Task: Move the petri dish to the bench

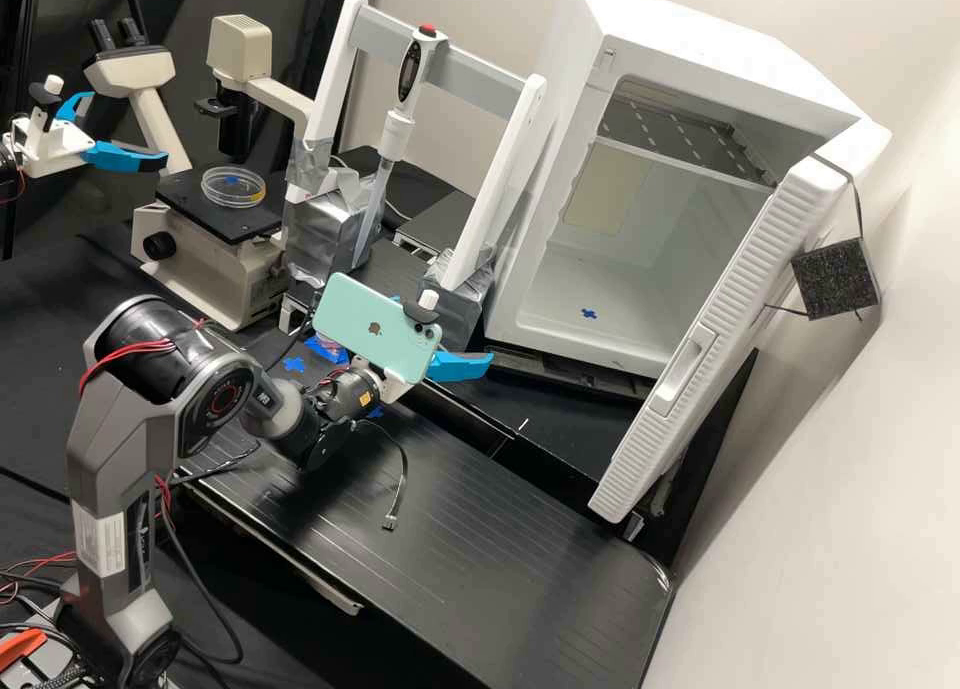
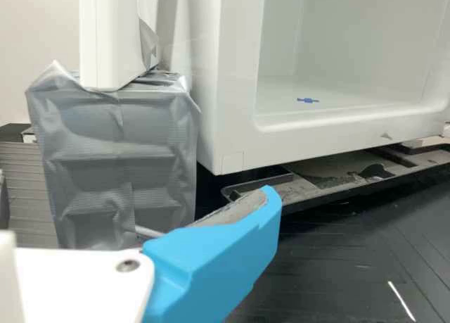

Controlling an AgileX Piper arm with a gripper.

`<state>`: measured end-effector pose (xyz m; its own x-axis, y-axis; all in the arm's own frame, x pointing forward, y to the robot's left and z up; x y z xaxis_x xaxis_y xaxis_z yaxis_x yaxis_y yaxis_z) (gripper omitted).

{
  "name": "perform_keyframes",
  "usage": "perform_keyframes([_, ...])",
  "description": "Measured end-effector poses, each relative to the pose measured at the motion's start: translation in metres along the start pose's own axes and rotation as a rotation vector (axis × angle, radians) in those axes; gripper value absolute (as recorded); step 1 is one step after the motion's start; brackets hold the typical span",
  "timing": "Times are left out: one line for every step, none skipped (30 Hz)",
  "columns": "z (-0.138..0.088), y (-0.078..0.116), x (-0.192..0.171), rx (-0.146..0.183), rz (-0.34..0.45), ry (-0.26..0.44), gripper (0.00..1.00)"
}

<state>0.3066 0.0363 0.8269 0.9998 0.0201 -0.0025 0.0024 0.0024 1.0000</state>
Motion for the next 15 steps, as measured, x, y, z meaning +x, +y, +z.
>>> perform_keyframes([0.000, 0.000, 0.000, 0.000, 0.000, 0.000, 1.00])
perform_keyframes([0.000, 0.000, 0.000, 0.000, 0.000, 0.000, 1.00])
perform_keyframes([0.000, 0.000, 0.000, 0.000, 0.000, 0.000, 1.00])
perform_keyframes([0.000, 0.000, 0.000, 0.000, 0.000, 0.000, 1.00])
perform_keyframes([0.000, 0.000, 0.000, 0.000, 0.000, 0.000, 1.00])
perform_keyframes([0.000, 0.000, 0.000, 0.000, 0.000, 0.000, 1.00])
perform_keyframes([0.000, 0.000, 0.000, 0.000, 0.000, 0.000, 1.00])
perform_keyframes([0.000, 0.000, 0.000, 0.000, 0.000, 0.000, 1.00])
perform_keyframes([0.000, 0.000, 0.000, 0.000, 0.002, 0.002, 1.00])
perform_keyframes([0.000, 0.000, -0.001, -0.001, 0.003, 0.006, 1.00])
perform_keyframes([0.002, 0.000, -0.004, 0.001, -0.002, 0.002, 1.00])
perform_keyframes([0.003, 0.001, -0.007, 0.007, -0.004, 0.011, 1.00])
perform_keyframes([0.005, 0.001, -0.011, 0.014, -0.010, 0.009, 1.00])
perform_keyframes([0.006, 0.001, -0.017, 0.022, -0.011, 0.014, 1.00])
perform_keyframes([0.006, 0.003, -0.024, 0.030, -0.012, 0.024, 1.00])
